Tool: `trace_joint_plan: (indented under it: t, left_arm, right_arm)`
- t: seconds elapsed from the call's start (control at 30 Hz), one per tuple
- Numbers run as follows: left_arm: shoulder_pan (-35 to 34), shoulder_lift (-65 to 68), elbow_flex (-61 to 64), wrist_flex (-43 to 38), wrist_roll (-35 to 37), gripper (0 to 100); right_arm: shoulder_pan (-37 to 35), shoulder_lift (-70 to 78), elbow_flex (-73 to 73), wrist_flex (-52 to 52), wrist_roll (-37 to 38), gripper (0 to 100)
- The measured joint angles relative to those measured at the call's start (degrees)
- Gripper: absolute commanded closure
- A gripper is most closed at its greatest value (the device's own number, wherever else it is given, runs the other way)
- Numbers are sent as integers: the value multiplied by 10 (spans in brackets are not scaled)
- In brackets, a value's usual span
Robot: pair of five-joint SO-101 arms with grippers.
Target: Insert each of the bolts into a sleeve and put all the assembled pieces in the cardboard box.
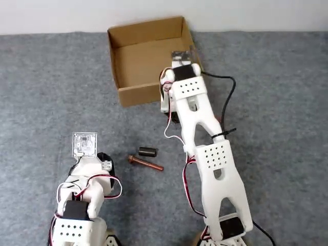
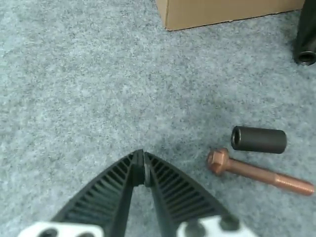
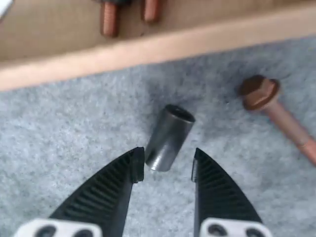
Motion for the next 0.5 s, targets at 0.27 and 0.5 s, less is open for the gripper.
trace_joint_plan:
  t: [0.27,0.5]
  left_arm:
    - [0,0,0,0,0,994]
    - [0,0,0,0,0,994]
  right_arm:
    - [4,-2,70,-76,0,965]
    - [8,-11,83,-81,0,990]
